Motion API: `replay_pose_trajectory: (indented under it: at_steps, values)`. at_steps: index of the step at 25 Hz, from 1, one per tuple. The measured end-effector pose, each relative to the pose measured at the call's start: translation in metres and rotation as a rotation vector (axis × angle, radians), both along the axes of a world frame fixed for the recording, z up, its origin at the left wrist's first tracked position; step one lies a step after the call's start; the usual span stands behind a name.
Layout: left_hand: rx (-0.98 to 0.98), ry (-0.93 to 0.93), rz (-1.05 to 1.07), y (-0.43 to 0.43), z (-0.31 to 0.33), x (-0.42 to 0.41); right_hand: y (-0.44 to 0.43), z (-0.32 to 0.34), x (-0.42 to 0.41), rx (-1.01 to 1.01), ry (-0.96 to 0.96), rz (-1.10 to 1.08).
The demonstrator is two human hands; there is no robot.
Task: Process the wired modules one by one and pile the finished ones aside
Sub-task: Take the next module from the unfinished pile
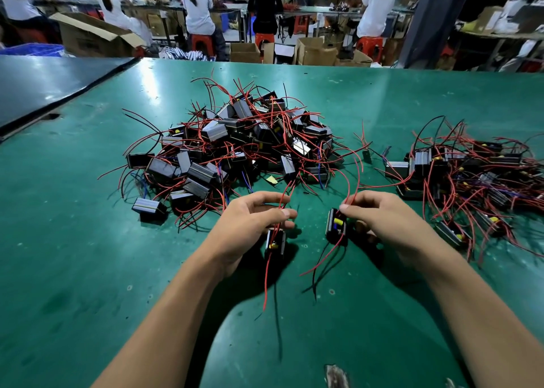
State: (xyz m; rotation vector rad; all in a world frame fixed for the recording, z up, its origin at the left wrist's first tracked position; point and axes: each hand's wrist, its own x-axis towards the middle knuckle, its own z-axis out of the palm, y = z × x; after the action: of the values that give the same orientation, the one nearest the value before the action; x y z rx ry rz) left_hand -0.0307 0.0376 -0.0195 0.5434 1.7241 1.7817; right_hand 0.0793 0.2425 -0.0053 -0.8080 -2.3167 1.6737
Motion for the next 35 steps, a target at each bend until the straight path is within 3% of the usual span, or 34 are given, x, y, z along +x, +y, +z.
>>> replay_pose_trajectory:
  at_steps: [5,8,10,12,15,17,19,23,27,29,31,33,35]
  values:
    - [0.004,0.004,0.006,0.0,0.0,0.001,-0.002,-0.01,-0.005,0.055,0.155,-0.197]
    - [0.008,0.004,0.014,0.0,0.0,0.002,-0.001,-0.007,-0.007,-0.156,0.231,-0.173]
    - [0.014,-0.001,0.015,0.0,0.0,0.002,0.001,-0.001,-0.007,-0.32,0.386,-0.196]
    - [0.018,-0.002,0.025,0.001,0.0,0.002,0.003,0.003,-0.005,-0.366,0.444,-0.151]
    - [0.03,0.018,0.08,0.001,-0.001,0.002,-0.002,0.001,-0.001,-0.241,0.227,0.044]
    - [0.033,0.036,0.107,0.001,-0.002,0.002,-0.007,-0.005,-0.001,-0.041,0.096,0.089]
    - [0.02,0.051,0.108,0.001,-0.003,0.002,-0.008,-0.01,-0.003,0.182,0.039,0.049]
    - [0.03,0.053,0.12,0.001,-0.002,0.003,-0.007,-0.014,-0.004,0.217,0.022,-0.087]
    - [0.045,0.047,0.131,0.002,-0.001,0.004,-0.002,-0.005,0.003,0.481,-0.144,-0.145]
    - [0.066,0.021,0.141,0.002,-0.001,0.003,-0.002,0.0,0.006,0.568,-0.04,-0.146]
    - [0.076,-0.001,0.138,0.002,-0.001,0.002,-0.005,0.006,0.008,0.591,0.196,-0.055]
    - [0.085,-0.03,0.119,0.001,0.0,0.002,-0.013,0.01,0.008,0.621,0.343,0.152]
    - [0.095,-0.067,0.107,0.001,0.001,0.002,-0.021,0.008,0.008,0.731,0.323,0.364]
